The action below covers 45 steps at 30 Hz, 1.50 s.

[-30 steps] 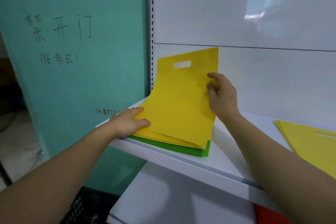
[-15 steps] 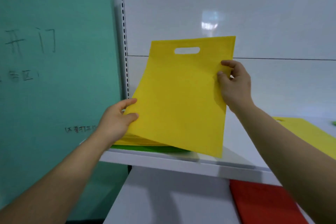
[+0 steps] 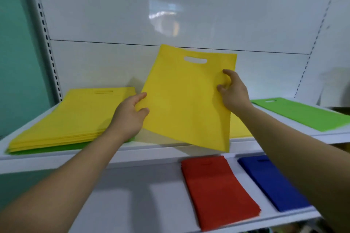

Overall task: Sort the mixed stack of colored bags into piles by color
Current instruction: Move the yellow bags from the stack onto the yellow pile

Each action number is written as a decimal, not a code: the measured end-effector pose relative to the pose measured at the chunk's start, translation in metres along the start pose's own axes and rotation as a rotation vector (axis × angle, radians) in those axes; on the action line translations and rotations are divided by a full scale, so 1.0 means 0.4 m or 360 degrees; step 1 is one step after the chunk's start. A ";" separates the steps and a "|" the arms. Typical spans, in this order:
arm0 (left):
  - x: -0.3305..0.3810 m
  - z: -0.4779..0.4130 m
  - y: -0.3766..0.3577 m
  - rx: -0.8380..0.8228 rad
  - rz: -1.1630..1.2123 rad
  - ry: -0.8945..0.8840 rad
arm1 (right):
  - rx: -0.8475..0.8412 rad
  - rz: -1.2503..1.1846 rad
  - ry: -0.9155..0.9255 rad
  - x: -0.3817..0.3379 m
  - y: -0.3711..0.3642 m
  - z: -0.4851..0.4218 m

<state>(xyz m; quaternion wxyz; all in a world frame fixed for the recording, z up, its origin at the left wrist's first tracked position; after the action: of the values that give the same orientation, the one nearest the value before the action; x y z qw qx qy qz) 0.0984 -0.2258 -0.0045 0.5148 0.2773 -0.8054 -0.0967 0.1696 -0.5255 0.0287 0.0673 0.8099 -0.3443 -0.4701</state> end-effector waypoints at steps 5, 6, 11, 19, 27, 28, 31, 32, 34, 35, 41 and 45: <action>0.041 -0.014 -0.184 -0.0175 -0.0136 0.0015 | -0.0016 0.0195 0.0040 0.141 0.063 -0.070; 0.044 -0.016 -0.223 -0.0222 -0.0155 0.0026 | -0.0028 0.0213 0.0043 0.174 0.071 -0.087; 0.054 -0.014 -0.393 -0.0428 -0.0395 0.0167 | -0.0154 0.0296 -0.0020 0.342 0.087 -0.182; 0.080 0.013 -0.510 -0.0630 -0.1181 0.0239 | -0.0895 0.0435 -0.0135 0.495 0.024 -0.246; 0.095 0.045 -0.519 -0.0586 -0.0932 0.0133 | -0.0959 0.0349 -0.0003 0.531 0.017 -0.238; 0.097 0.047 -0.517 -0.0569 -0.0923 0.0141 | -0.0965 0.0397 0.0024 0.529 0.019 -0.234; 0.101 0.052 -0.512 -0.0559 -0.0910 0.0149 | -0.1021 0.0490 0.0060 0.527 0.020 -0.221; 0.103 0.053 -0.511 -0.0553 -0.0909 0.0157 | -0.1045 0.0524 0.0088 0.524 0.019 -0.218; 0.108 0.056 -0.511 -0.0550 -0.0917 0.0169 | -0.1070 0.0582 0.0136 0.514 0.018 -0.216; 0.111 0.056 -0.510 -0.0557 -0.0921 0.0177 | -0.1075 0.0592 0.0137 0.508 0.019 -0.218; 0.122 0.035 -0.451 -0.0525 -0.0987 0.0213 | -0.1060 0.0569 0.0273 0.392 -0.009 -0.232; 0.123 0.018 -0.368 -0.0474 -0.1098 0.0235 | -0.1079 0.0589 0.0434 0.266 -0.061 -0.214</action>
<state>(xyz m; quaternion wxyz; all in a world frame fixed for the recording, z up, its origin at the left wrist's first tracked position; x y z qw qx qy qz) 0.1275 -0.3753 -0.0348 0.5433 0.4606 -0.6026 -0.3600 0.2850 -0.5915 -0.0107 0.4588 0.7211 -0.2979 -0.4251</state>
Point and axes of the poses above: each hand's wrist, its own z-axis away from the middle knuckle, its own y-axis out of the back of the hand, x = y × z, the point moved 6 cm from there along -z, towards the middle knuckle
